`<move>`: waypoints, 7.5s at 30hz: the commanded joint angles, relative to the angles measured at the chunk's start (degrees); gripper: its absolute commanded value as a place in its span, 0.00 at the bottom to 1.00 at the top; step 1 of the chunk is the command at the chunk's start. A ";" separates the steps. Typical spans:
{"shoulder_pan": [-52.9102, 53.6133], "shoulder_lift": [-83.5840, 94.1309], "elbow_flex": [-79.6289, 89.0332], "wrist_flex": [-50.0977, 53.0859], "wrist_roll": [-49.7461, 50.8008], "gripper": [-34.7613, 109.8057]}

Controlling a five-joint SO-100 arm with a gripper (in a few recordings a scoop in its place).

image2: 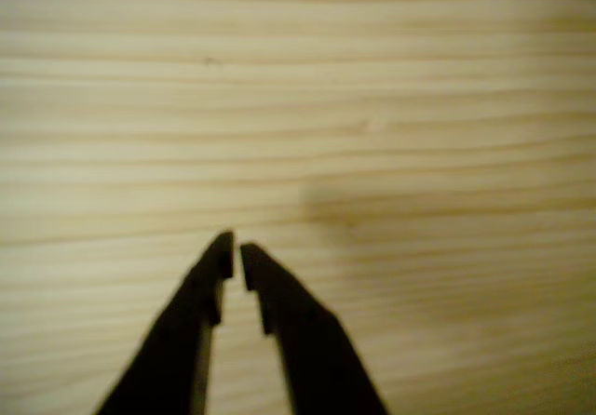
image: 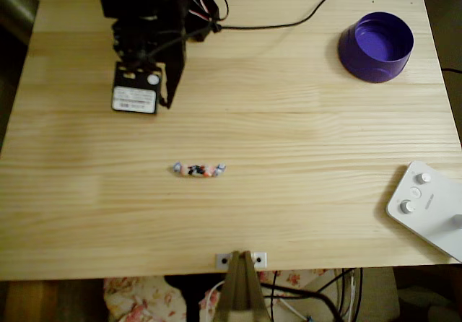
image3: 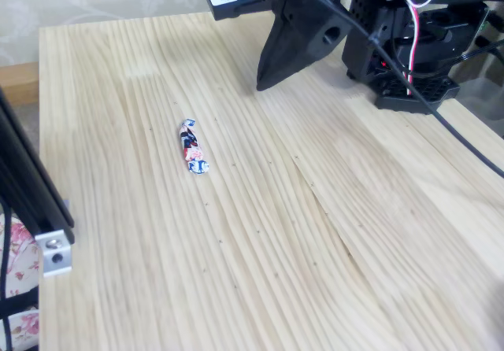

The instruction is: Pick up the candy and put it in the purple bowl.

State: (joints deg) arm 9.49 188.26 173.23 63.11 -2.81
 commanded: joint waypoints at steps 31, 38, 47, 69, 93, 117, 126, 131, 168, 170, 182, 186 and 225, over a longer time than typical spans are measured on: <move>1.05 -2.81 -1.93 -3.52 -1.23 0.23; 2.11 -12.48 -8.96 -7.65 -0.70 0.23; 2.37 -29.53 -22.94 -11.07 -1.49 0.23; -5.98 -58.45 -45.79 -19.42 -42.28 0.23; -14.68 -86.48 -71.02 1.76 -68.91 0.26; -15.73 -98.70 -79.89 5.71 -61.79 0.35; -14.85 -103.18 -82.79 4.22 -60.38 0.35; -13.54 -104.50 -83.23 2.81 -61.52 0.35; -11.95 -108.98 -82.97 0.88 -58.45 0.25; -11.95 -108.02 -82.79 1.49 -58.36 0.25; -12.39 -102.66 -79.72 3.60 -55.72 0.29; -12.04 -102.48 -79.63 4.75 -57.13 0.33; -21.09 -103.97 -89.56 9.32 -52.73 0.39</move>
State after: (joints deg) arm -10.28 78.40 88.33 72.86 -55.46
